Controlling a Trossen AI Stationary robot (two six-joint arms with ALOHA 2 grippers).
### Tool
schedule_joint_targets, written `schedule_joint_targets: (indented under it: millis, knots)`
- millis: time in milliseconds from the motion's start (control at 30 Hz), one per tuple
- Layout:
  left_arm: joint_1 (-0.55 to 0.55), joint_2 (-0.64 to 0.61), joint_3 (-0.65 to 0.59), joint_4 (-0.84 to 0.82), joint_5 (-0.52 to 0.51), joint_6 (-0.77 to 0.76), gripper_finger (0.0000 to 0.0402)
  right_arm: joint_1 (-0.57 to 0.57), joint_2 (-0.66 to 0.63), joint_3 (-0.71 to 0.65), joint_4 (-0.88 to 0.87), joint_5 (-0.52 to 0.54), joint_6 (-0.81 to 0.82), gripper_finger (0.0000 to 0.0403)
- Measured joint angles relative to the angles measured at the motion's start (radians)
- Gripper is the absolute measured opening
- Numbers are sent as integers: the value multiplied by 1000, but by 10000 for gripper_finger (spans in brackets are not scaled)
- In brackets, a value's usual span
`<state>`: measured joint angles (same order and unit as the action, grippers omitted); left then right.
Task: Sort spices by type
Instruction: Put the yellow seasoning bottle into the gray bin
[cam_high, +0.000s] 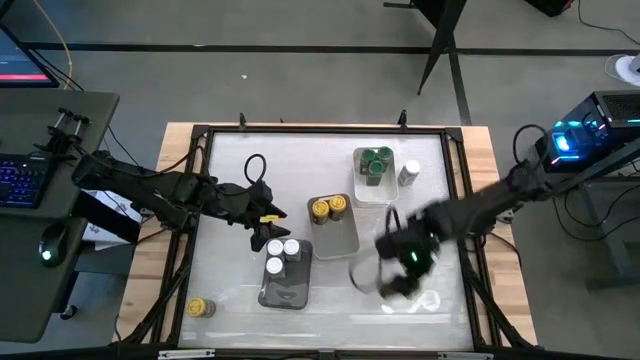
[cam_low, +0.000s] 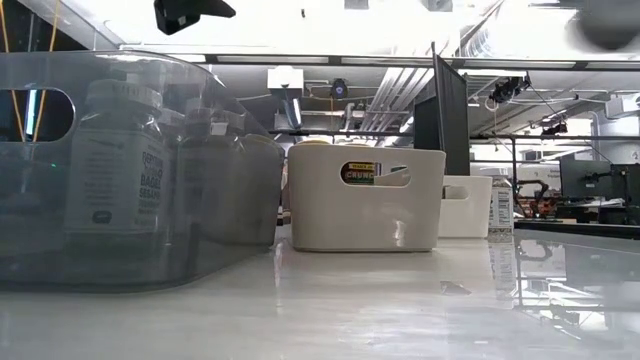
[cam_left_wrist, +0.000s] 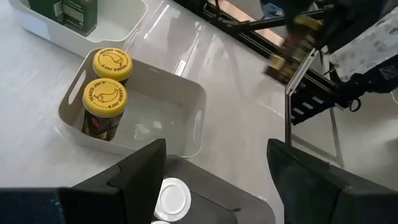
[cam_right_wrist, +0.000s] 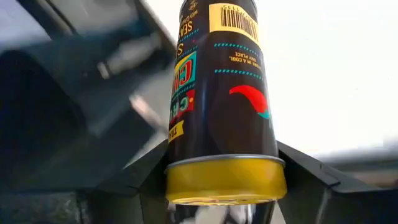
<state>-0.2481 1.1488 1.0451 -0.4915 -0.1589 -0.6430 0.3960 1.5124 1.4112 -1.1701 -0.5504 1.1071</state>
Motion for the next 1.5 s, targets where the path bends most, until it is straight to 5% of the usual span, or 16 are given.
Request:
schedule_joint_targets:
  millis: [133, 300, 600, 867, 1100, 1500]
  knots:
    - [0, 0, 0, 16, 0, -7, 267, -161, 62, 154, -148, 88, -184, 222]
    - [0, 0, 0, 27, -1, -30, 266, -266, 292, 430, -422, 176, -522, 222]
    - [-14, -2, 0, 25, 9, -89, 266, -319, 626, 809, -403, 251, -795, 222]
    - [-70, -2, 0, 26, 12, -89, 266, -344, 645, 819, -402, 258, -820, 222]
    - [-51, 33, 0, 27, -124, -22, 266, -350, 603, 820, -402, 257, -791, 222]
    - [-21, 229, 0, 69, 36, 0, 266, -366, 605, 792, -397, 344, -689, 222]
